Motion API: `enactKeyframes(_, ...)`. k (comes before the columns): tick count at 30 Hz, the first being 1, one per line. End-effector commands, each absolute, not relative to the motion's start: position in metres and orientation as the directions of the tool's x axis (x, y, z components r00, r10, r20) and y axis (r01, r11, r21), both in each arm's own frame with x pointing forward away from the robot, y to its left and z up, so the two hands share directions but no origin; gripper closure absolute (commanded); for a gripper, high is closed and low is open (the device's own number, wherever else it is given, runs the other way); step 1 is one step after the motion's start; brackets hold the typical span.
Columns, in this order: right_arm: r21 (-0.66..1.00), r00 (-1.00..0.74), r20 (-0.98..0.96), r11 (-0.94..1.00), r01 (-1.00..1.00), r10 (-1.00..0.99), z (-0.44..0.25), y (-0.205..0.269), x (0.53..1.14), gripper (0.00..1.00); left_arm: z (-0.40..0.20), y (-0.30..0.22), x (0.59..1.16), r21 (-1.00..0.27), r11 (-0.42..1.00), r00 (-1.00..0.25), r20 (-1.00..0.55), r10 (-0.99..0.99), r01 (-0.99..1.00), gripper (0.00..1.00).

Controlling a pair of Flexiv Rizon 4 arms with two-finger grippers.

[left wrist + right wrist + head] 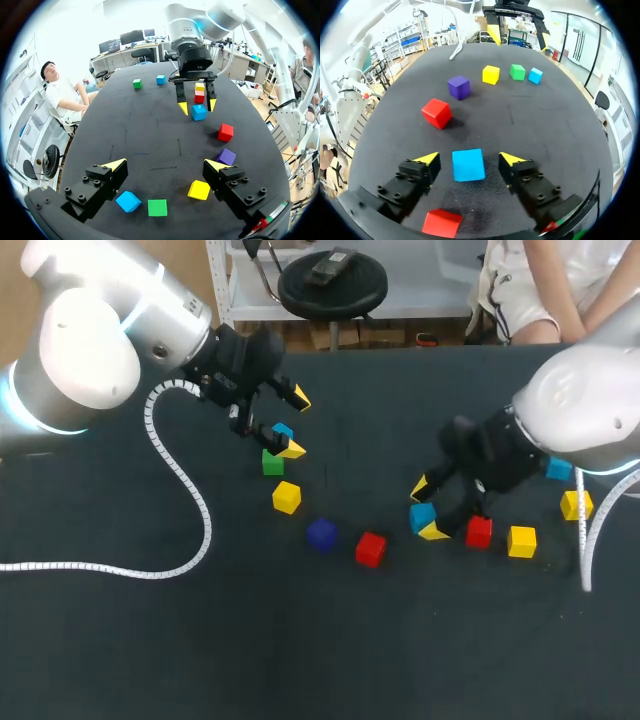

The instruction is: Place the blue cubes, place green cubes on the blue cubes, place the yellow cubes on the green cubes, then place the red cubes on the yellow cubes, and place purple cube on the red cubes.

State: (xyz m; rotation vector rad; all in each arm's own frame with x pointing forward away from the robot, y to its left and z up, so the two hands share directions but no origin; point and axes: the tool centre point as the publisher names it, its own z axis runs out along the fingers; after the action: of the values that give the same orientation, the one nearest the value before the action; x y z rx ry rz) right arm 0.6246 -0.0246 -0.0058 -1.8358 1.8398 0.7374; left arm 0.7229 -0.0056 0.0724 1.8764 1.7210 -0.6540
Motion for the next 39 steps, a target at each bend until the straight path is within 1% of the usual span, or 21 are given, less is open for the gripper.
enactKeyframes(1,0.047,-0.019,-0.653,-0.016,-0.999,-0.757,0.006,-0.033,0.613,0.0,0.072,-0.005,0.723,0.047,-0.072,0.085,-0.655,0.751,0.996,0.0)
enactKeyframes(9,0.043,0.0,-0.685,-0.041,-0.998,-0.729,0.005,-0.043,0.616,0.0,0.072,-0.005,0.723,0.047,-0.072,0.085,-0.655,0.751,0.996,0.0)
enactKeyframes(20,0.074,0.019,-0.694,-0.097,-0.992,-0.72,-0.002,-0.028,0.625,0.0,0.072,-0.005,0.723,0.047,-0.072,0.085,-0.655,0.751,0.996,0.0)
enactKeyframes(35,0.084,0.025,-0.692,-0.115,-0.99,-0.721,-0.008,-0.031,0.629,0.0,0.072,-0.005,0.723,0.047,-0.072,0.085,-0.655,0.751,0.996,0.0)
enactKeyframes(39,0.086,0.033,-0.689,-0.127,-0.988,-0.724,-0.011,-0.027,0.629,0.12,0.072,-0.005,0.723,0.047,-0.072,0.085,-0.655,0.751,0.996,0.0)
